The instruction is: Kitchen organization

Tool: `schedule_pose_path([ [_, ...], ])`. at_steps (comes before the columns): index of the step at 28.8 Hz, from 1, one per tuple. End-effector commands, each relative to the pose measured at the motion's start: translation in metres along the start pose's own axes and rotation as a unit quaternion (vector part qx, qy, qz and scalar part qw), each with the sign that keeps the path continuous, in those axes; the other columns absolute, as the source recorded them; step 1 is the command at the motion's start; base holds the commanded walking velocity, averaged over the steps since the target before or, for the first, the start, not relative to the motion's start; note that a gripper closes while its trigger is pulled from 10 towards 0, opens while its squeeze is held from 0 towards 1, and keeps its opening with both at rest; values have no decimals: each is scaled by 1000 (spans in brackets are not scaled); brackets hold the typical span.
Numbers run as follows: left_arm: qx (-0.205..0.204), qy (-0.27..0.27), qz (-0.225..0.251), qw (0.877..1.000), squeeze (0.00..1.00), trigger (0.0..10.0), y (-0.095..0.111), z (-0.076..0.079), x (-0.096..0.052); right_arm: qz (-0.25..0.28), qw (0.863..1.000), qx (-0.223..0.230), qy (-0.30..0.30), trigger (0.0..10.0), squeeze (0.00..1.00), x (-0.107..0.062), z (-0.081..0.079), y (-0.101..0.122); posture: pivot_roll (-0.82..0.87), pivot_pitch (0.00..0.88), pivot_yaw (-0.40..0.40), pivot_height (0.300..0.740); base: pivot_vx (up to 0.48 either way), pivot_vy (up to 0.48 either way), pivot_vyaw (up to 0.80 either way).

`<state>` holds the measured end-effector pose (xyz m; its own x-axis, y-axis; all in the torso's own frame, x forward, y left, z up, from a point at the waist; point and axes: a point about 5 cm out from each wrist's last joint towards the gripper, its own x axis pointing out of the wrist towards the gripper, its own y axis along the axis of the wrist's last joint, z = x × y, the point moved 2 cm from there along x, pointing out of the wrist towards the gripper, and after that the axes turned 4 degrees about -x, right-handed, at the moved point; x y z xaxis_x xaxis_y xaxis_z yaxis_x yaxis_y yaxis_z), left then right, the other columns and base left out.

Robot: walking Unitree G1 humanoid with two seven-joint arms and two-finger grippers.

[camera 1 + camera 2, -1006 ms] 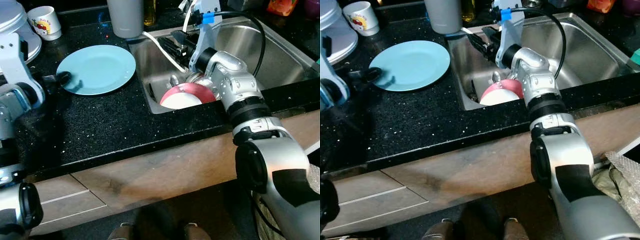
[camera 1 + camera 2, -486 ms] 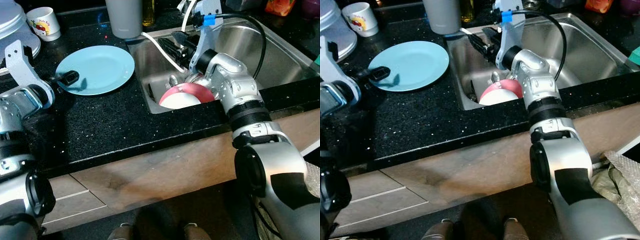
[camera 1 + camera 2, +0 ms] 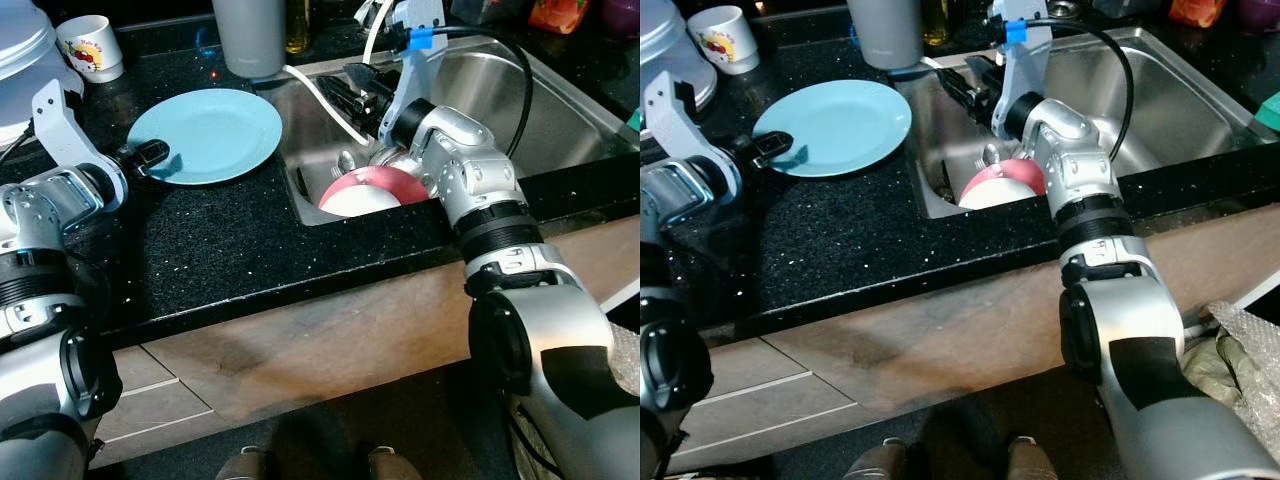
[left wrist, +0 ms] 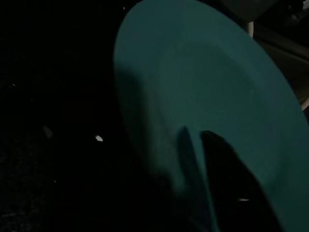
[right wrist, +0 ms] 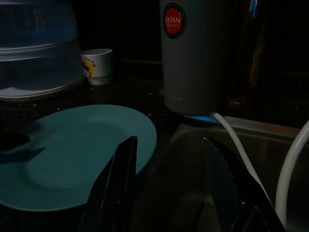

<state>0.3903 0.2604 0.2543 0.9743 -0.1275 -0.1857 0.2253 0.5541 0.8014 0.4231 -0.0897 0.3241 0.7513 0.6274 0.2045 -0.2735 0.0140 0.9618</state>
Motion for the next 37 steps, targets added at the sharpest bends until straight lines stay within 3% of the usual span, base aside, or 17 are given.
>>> schedule_pose_path([
  [1, 1, 13, -10, 1000, 0, 0, -3, -6, 1, 0, 1000, 8, -1, 10000, 0, -1, 0, -2, 58, 165, 43, 740, 0, 0, 0],
  [11, -7, 25, -2, 1000, 0, 0, 2, -12, -2, -2, 1000, 13, -3, 10000, 0, -1, 1, -1, 60, 166, 40, 740, 0, 0, 0],
  [14, 16, 21, 5, 1000, 0, 0, 4, -12, -3, -1, 1000, 15, -5, 10000, 0, -1, 1, -1, 61, 166, 38, 740, 0, 0, 0],
  [18, 86, -34, 49, 994, 0, 0, 13, 6, -6, 10, 1000, 19, -14, 10000, 0, -1, 4, 4, 61, 168, 40, 740, 0, 0, 0],
  [27, 138, -129, 139, 972, 0, 0, 23, 43, -15, 24, 996, 82, -8, 10000, 0, -1, 2, 8, 58, 170, 44, 740, 0, 0, 0],
  [28, 139, -140, 157, 968, 0, 0, 24, 47, -19, 20, 995, 100, -4, 10000, 329, -1, -1, 4, 58, 170, 44, 740, 0, 0, 0],
  [29, 139, -140, 157, 968, 0, 0, 24, 47, -19, 20, 995, 100, -4, 10000, 329, -1, -1, 4, 58, 170, 44, 740, 0, 0, 0],
  [30, 134, -151, 160, 966, 0, 0, 24, 49, -21, 16, 994, 111, -3, 10000, 1000, -1, -3, 1, 58, 170, 44, 740, 0, 0, 0],
  [32, 124, -176, 161, 963, 0, 0, 24, 52, -25, 12, 991, 130, 0, 10000, 1000, -1, -5, -3, 58, 171, 43, 740, 0, 0, 0],
  [37, 124, -176, 161, 963, 0, 0, 24, 52, -25, 12, 991, 130, 0, 10000, 1000, -1, -5, -3, 58, 171, 43, 740, 0, 0, 0],
])
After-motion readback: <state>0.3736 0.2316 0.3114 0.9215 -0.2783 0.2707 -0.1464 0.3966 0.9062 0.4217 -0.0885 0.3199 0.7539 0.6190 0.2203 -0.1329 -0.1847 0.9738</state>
